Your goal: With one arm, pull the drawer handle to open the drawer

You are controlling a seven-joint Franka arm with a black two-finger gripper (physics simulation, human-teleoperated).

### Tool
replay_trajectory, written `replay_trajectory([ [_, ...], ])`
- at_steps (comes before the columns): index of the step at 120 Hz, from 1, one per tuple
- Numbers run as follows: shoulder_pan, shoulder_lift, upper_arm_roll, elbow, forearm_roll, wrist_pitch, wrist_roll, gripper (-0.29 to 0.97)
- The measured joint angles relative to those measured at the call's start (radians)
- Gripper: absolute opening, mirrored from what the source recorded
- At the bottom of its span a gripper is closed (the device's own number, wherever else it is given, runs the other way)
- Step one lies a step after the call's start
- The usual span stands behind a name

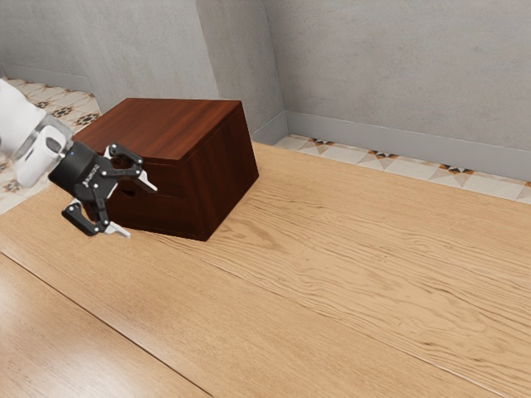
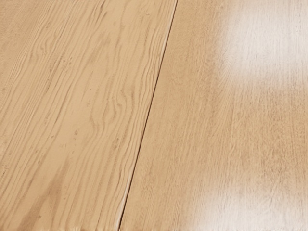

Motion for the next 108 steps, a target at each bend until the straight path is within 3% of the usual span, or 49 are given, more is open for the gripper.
replay_trajectory([
  [18,-0.073,0.012,0.008,0.119,0.019,-0.068,0.023,0.68],
  [37,0.095,0.008,-0.051,0.184,0.024,-0.186,0.037,0.68],
  [56,0.116,0.01,0.019,0.328,0.066,-0.24,0.054,0.68],
  [79,-0.004,0.013,0.122,0.419,0.106,-0.218,0.073,0.68],
  [108,-0.194,0.034,0.171,0.611,0.21,-0.246,0.088,0.68],
])
